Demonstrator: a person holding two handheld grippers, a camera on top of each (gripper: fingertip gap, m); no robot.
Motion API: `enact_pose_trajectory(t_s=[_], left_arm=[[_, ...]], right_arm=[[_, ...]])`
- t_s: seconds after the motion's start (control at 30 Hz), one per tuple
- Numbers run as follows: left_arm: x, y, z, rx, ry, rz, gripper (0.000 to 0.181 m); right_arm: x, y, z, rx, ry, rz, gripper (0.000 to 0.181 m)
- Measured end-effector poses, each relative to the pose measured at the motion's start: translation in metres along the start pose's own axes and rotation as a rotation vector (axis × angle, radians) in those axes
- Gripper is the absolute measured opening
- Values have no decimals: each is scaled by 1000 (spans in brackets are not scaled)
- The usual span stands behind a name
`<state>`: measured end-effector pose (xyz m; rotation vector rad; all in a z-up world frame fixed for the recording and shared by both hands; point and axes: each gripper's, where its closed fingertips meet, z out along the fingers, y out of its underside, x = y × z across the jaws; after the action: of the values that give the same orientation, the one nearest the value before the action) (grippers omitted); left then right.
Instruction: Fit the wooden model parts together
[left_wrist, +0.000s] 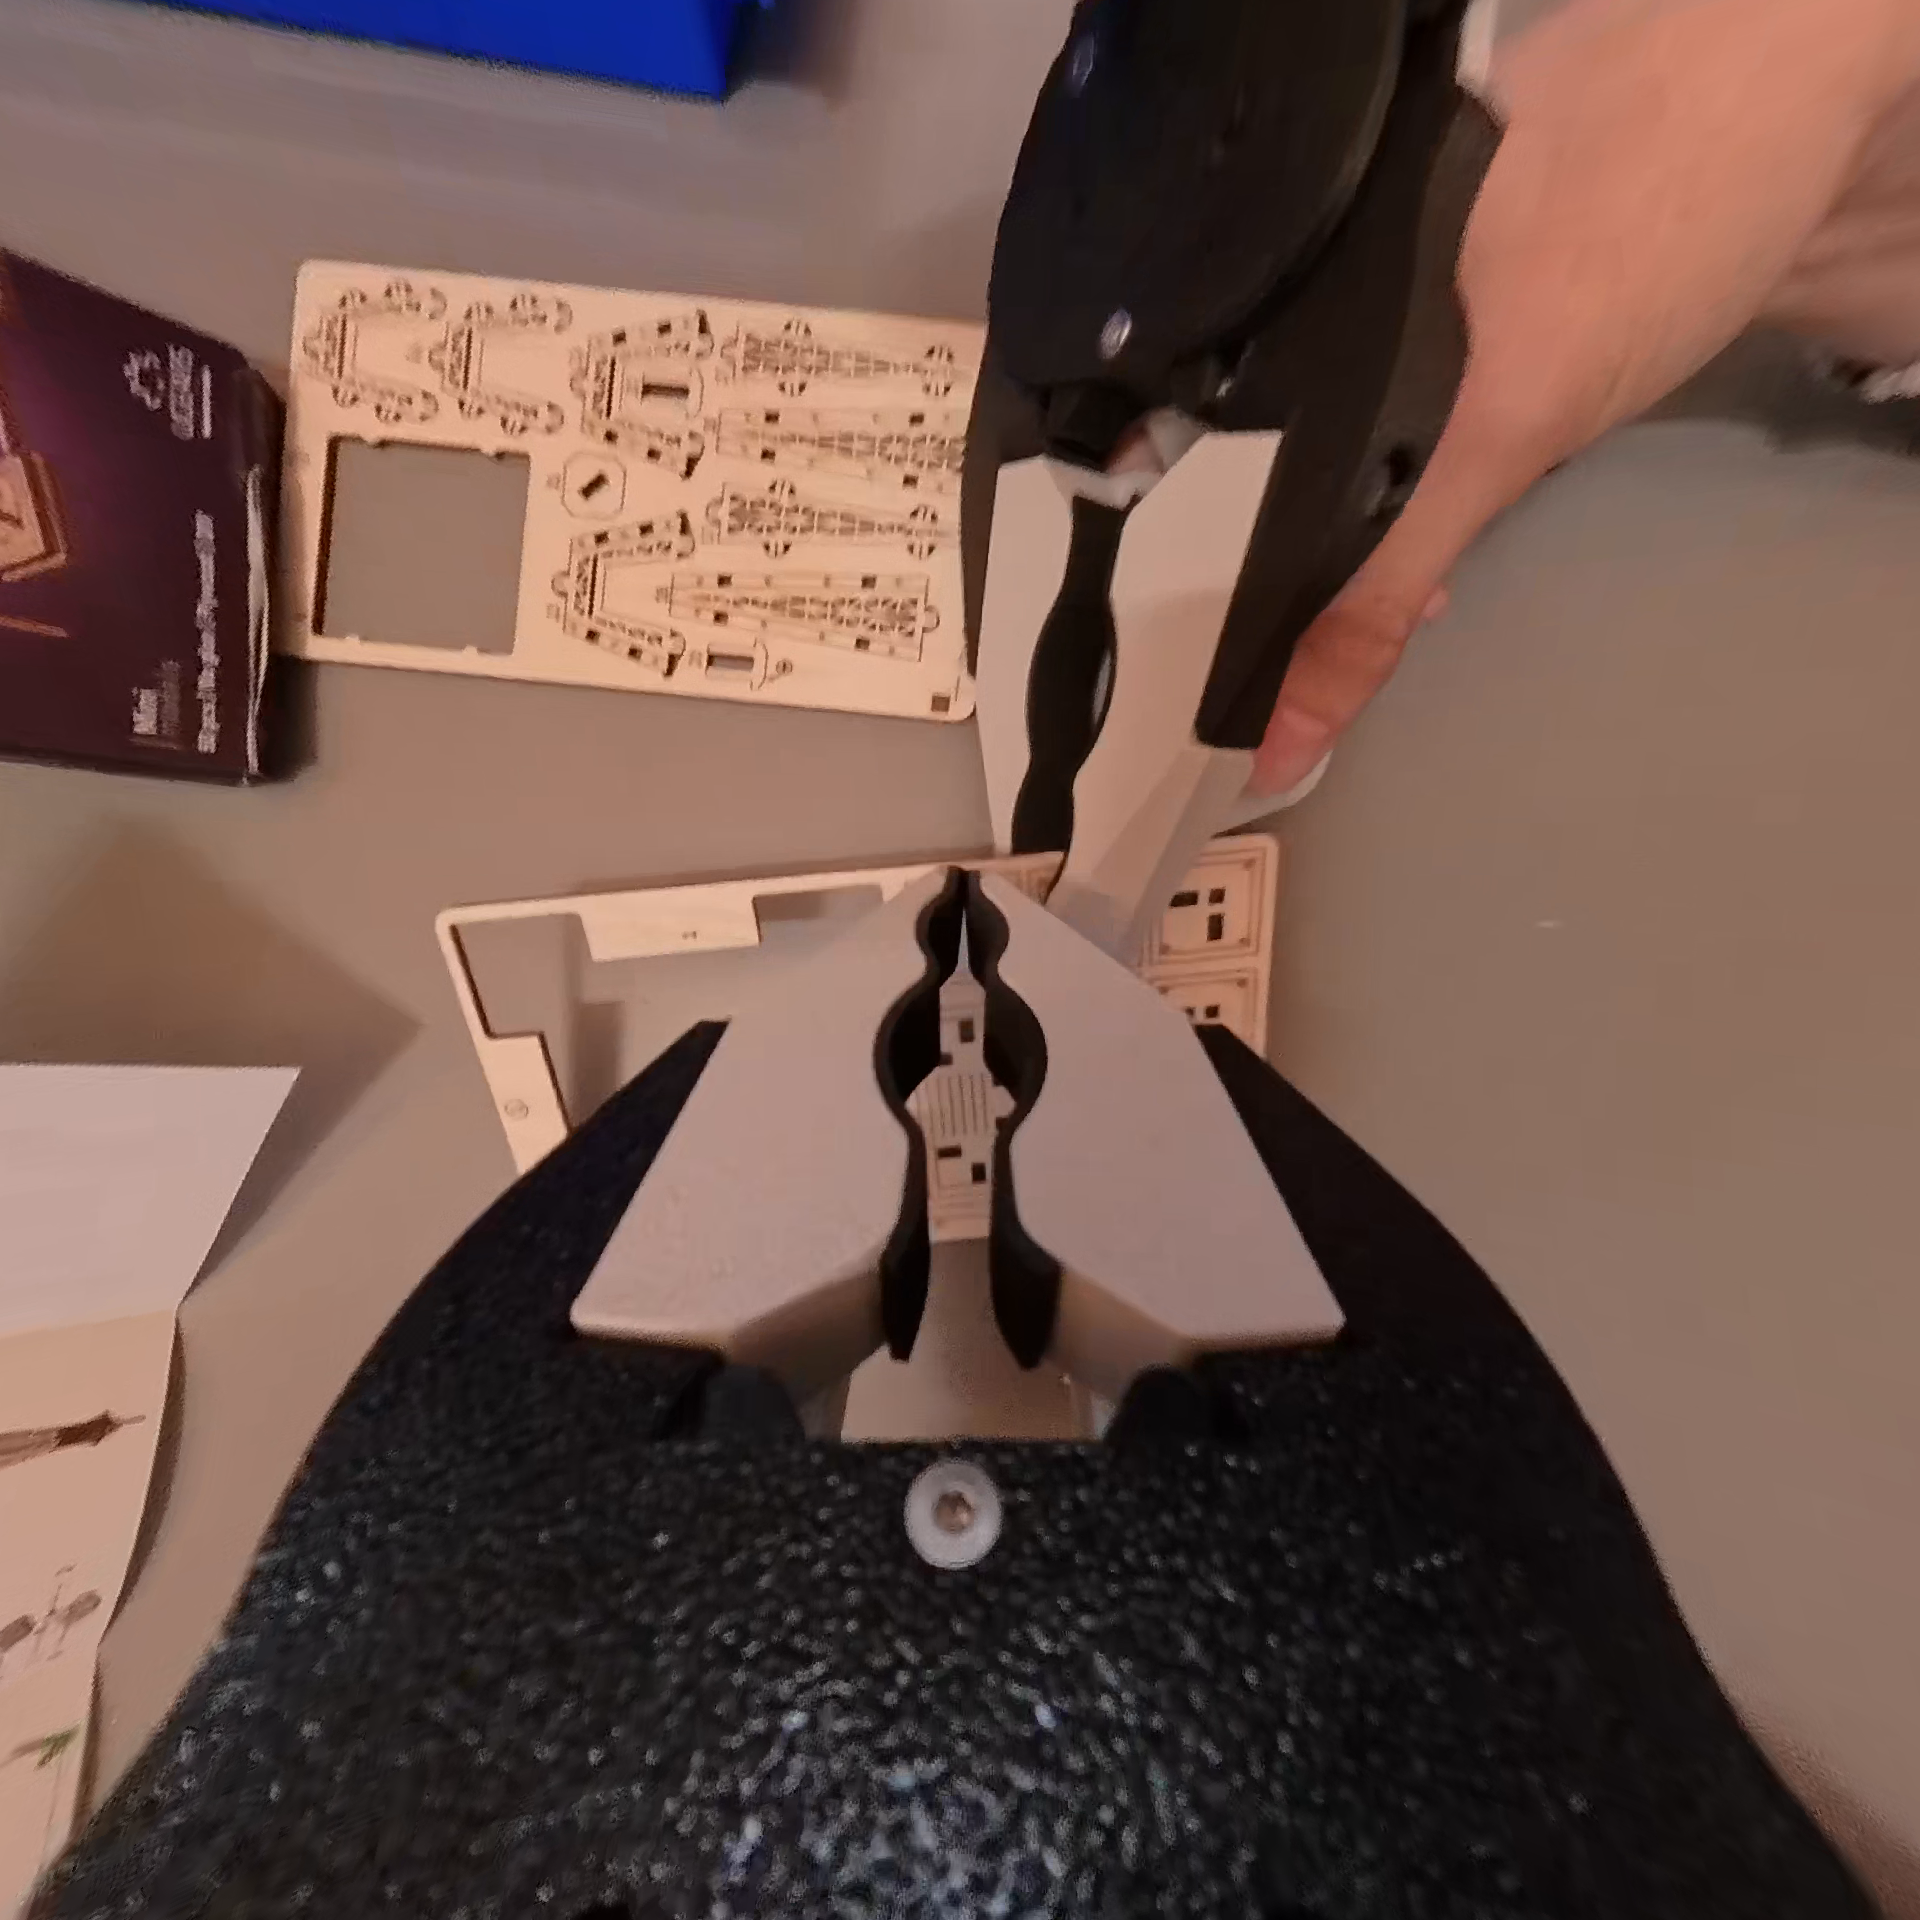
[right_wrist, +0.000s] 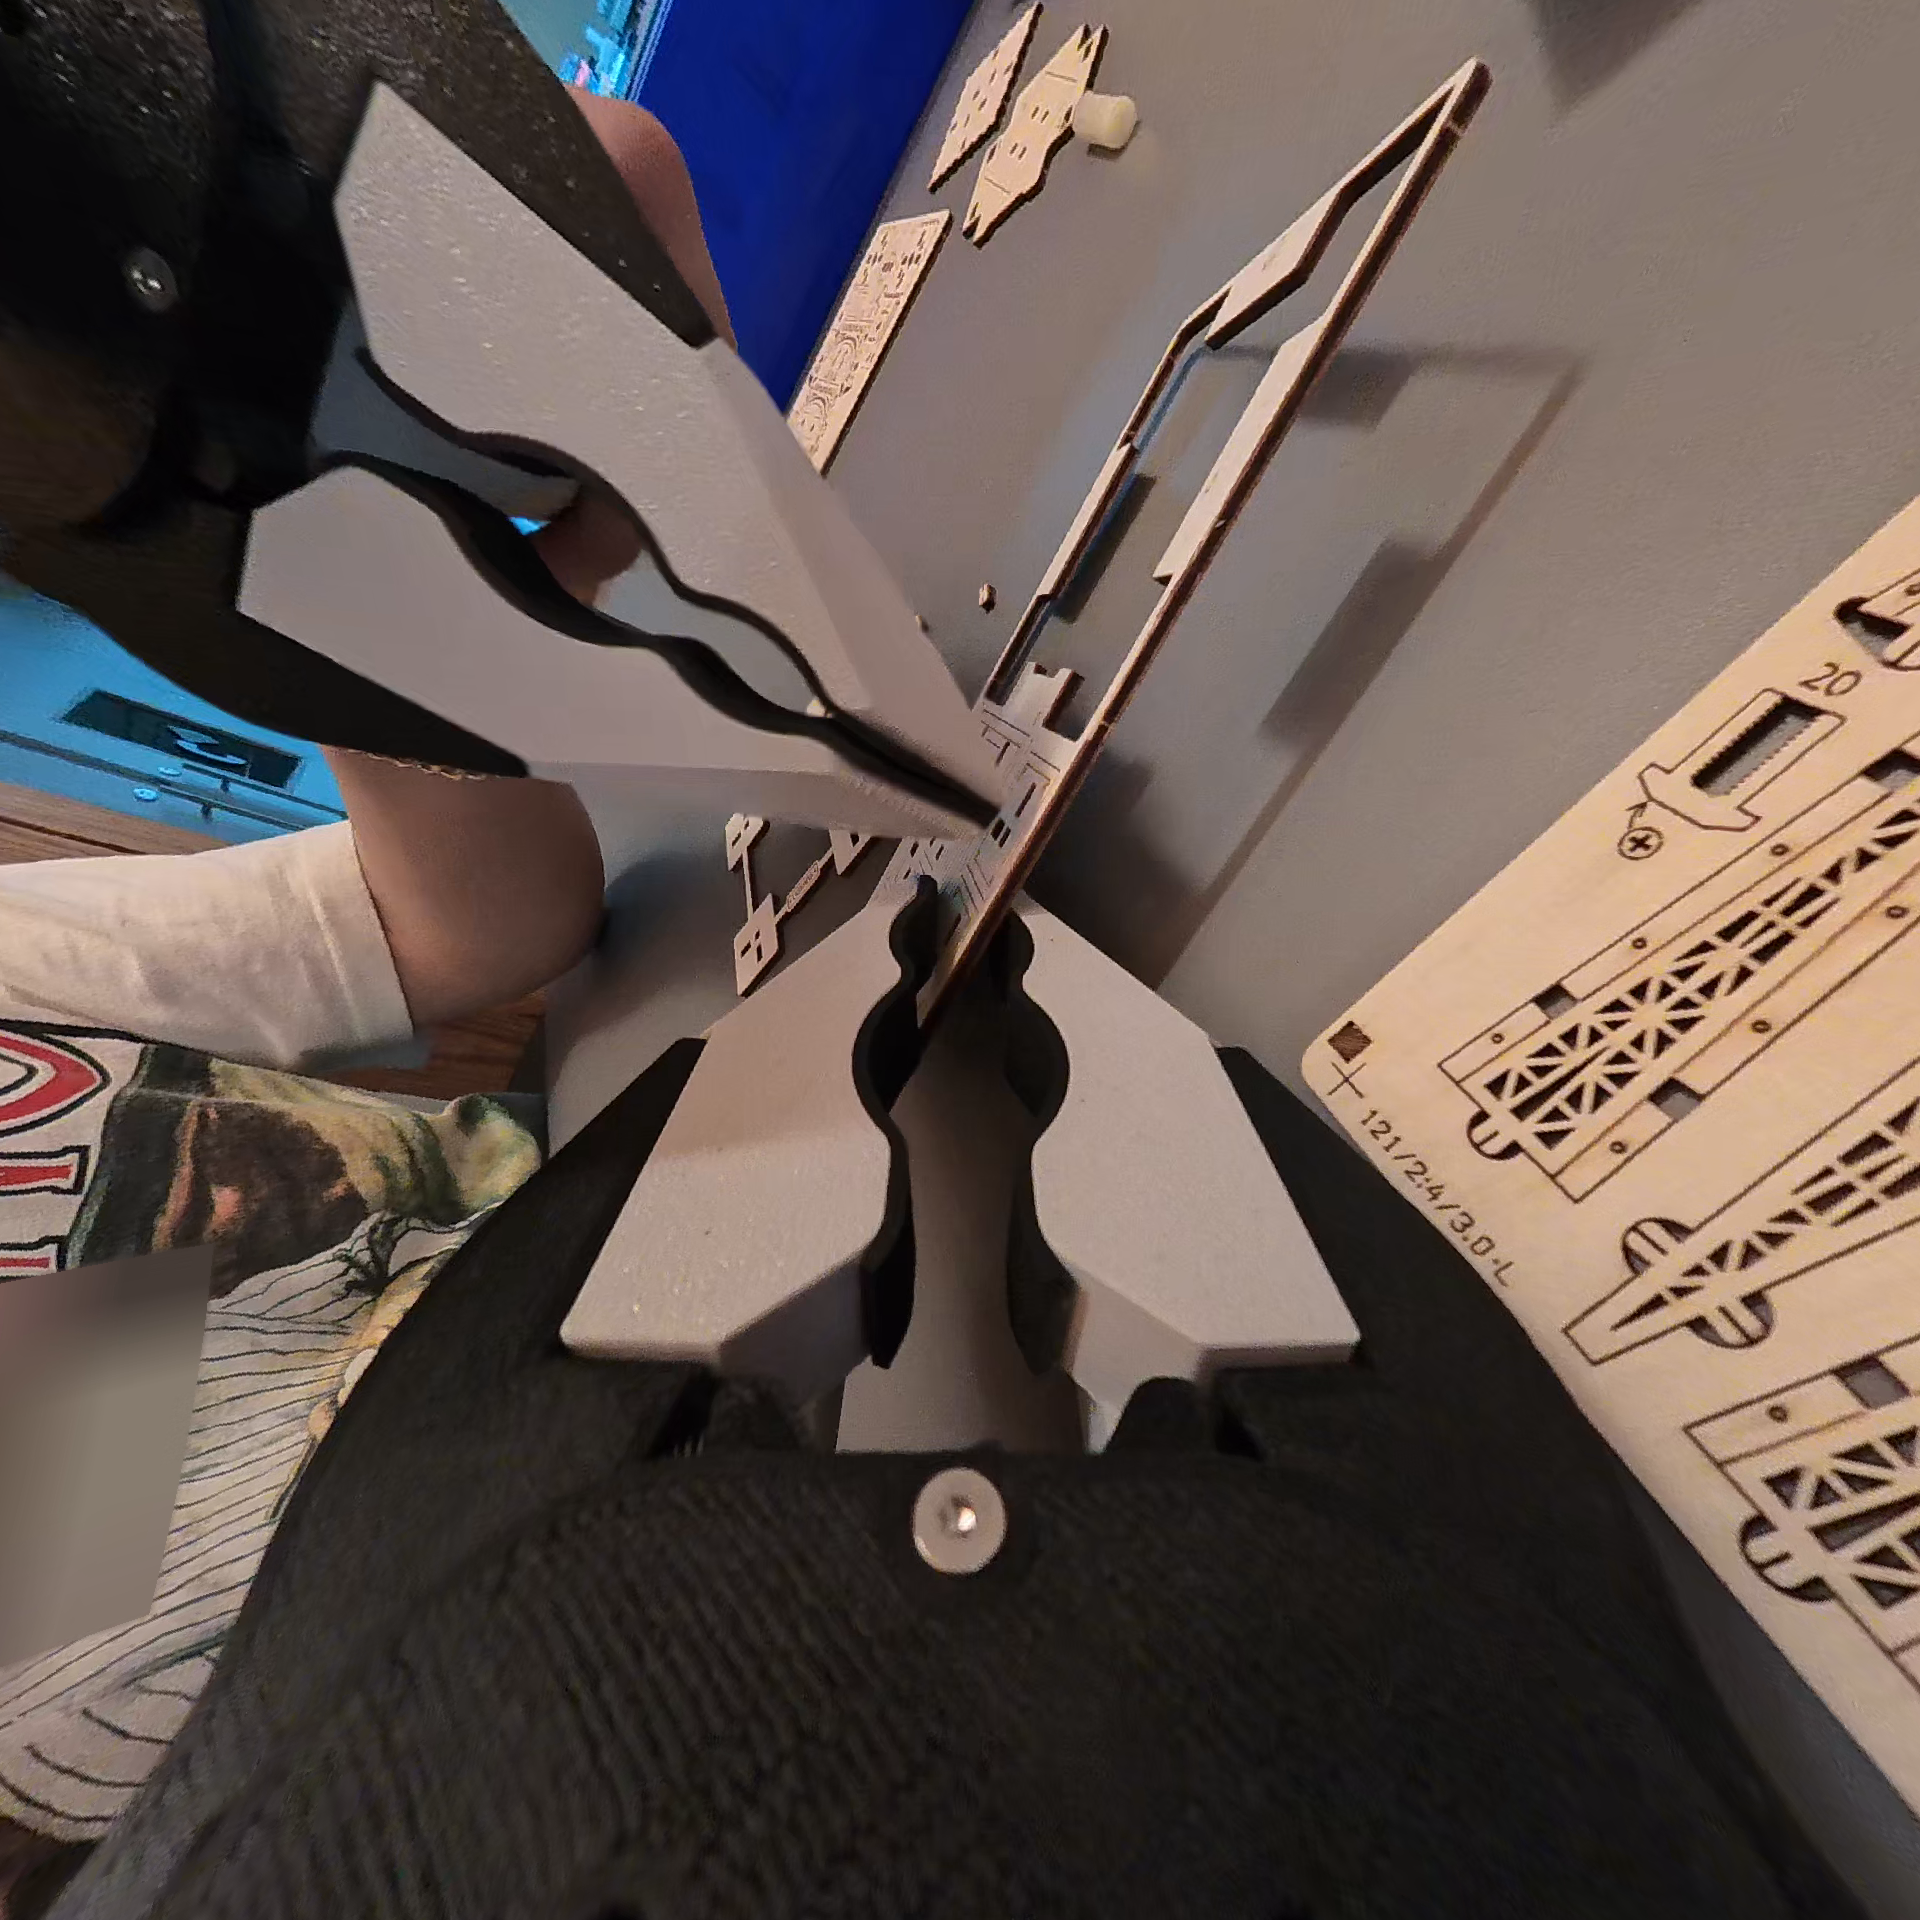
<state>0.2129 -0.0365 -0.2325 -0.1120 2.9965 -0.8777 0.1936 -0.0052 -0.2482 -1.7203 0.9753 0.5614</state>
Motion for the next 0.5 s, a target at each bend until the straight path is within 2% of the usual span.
enact_pose_trajectory(t_s=[0.07,0.17,0.5], left_arm=[[3,-4,0,7,3,23,0],[2,4,4,-62,-27,66,0],[5,8,7,-101,-28,110,0]], right_arm=[[0,0,0,0,0,-1,8],[0,0,0,1,0,-2,8],[3,1,1,-9,23,3,9]])
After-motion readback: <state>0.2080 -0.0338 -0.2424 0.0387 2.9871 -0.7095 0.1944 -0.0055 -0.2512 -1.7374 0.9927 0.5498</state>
